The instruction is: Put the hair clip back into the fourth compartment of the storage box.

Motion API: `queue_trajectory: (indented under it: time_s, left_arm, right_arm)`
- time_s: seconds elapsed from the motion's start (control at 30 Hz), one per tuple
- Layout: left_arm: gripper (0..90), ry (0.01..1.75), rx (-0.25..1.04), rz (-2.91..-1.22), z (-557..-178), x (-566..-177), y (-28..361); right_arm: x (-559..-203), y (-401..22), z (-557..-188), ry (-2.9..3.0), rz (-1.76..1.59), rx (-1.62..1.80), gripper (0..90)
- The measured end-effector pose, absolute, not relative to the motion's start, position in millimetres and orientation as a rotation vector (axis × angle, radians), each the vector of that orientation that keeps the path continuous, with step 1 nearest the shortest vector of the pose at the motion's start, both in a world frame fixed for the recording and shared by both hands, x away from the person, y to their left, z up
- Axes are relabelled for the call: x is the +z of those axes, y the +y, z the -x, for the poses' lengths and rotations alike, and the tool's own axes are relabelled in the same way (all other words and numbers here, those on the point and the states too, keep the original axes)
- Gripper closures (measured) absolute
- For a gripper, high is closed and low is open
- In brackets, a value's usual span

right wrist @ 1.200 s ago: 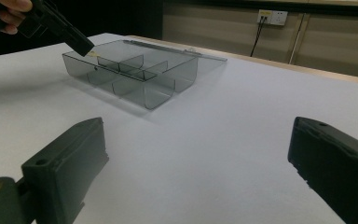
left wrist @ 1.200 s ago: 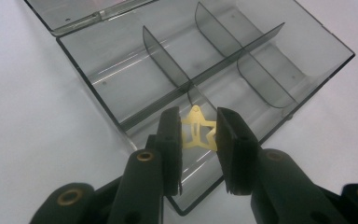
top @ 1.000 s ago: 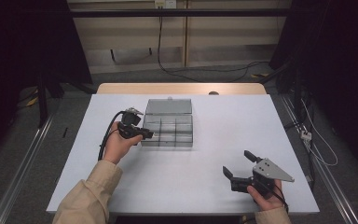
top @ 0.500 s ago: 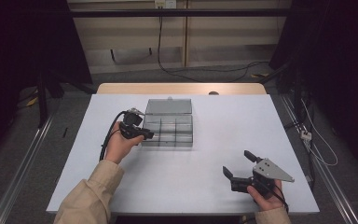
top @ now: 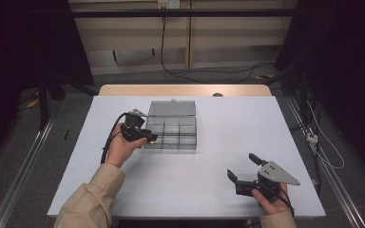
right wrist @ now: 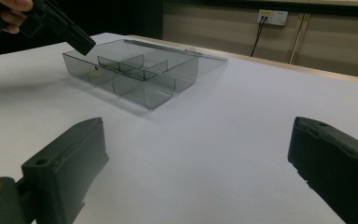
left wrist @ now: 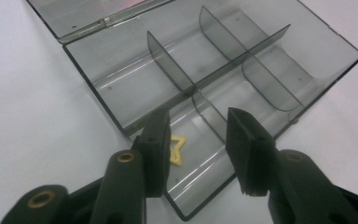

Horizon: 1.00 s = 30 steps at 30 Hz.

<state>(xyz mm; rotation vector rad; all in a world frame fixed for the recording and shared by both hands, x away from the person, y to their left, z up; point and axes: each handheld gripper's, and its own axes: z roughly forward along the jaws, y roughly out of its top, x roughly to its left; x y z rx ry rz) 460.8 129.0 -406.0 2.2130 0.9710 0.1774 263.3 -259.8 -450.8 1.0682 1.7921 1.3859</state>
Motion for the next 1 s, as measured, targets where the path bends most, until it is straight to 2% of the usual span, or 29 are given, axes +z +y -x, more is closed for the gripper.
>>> queue_trajectory:
  time_s: [0.07,0.13,0.23,0.47,1.0]
  left_arm:
    - [50.6,0.965,0.179,-2.209,-459,-404,128]
    - [49.6,0.948,0.174,-2.218,-456,-402,128]
    - [39.9,0.936,0.172,-2.211,-450,-397,128]
    - [27.5,0.874,0.153,-2.207,-436,-389,131]
    - [21.1,0.846,0.162,-2.179,-410,-397,152]
  right_arm:
    - [-451,-260,-263,1.791,-1.068,1.388,3.7]
    - [-450,-261,-263,1.787,-1.069,1.387,3.7]
    - [-450,-261,-263,1.787,-1.068,1.386,3.7]
    - [-450,-263,-261,1.779,-1.075,1.385,3.7]
    - [-451,-262,-261,1.786,-1.076,1.379,3.7]
